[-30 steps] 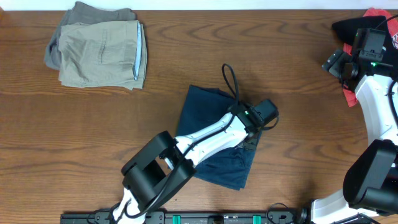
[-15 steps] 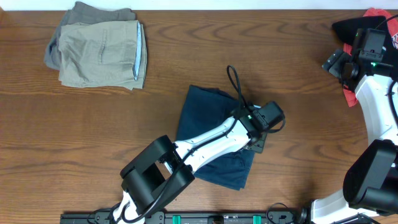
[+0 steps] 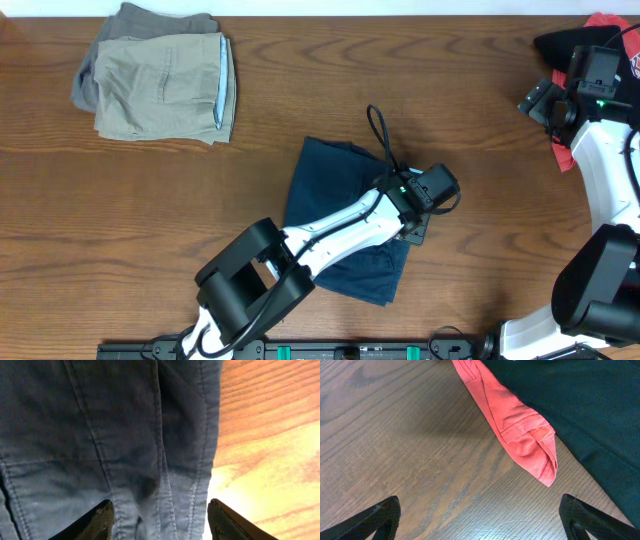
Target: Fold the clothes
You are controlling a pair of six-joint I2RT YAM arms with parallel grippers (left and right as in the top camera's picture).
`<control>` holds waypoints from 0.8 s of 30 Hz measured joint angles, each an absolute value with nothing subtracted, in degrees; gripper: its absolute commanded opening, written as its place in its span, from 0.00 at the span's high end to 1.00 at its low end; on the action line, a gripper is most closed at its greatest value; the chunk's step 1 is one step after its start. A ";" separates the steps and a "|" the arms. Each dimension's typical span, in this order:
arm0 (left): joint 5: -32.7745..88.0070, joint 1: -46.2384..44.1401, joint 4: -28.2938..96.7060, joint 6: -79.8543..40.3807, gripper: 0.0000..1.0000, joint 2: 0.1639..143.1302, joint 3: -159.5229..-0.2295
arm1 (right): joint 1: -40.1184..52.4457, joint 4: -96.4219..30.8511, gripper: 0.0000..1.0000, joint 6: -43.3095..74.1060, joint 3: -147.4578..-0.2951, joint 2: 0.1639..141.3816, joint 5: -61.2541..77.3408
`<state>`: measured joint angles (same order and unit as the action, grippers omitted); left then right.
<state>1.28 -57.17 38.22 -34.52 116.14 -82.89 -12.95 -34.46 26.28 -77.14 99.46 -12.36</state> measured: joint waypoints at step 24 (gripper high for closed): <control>-2.15 -57.23 37.93 -34.52 0.40 119.17 -82.89 | -12.95 -34.46 0.01 26.28 -77.14 99.46 -12.36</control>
